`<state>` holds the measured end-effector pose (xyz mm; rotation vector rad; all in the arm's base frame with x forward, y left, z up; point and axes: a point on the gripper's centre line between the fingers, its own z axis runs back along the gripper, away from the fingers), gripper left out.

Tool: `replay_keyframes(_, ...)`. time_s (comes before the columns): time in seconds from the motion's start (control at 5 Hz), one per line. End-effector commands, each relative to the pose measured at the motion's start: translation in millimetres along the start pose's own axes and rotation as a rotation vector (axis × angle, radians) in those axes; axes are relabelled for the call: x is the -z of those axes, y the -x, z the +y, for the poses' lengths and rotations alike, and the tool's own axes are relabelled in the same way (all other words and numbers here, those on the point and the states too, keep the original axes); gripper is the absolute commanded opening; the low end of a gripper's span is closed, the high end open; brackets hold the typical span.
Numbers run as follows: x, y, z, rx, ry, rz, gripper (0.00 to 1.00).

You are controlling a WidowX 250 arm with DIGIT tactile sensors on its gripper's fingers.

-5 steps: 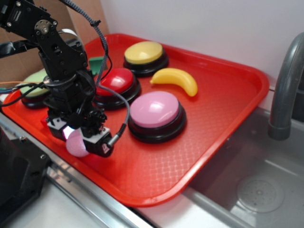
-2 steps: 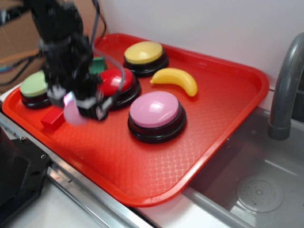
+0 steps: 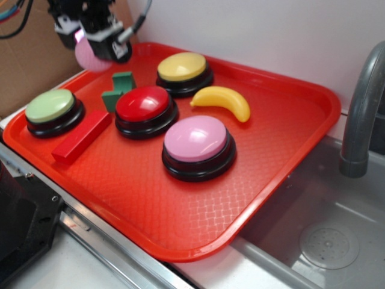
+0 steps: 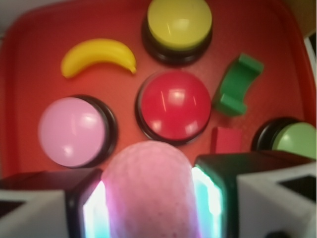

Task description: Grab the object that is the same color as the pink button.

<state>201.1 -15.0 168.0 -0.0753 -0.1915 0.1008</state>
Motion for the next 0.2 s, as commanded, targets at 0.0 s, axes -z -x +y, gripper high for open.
replay_keyframes(0.0, -8.7, 2.0, 2.4, -0.017, -0.010, -0.023, 0.00)
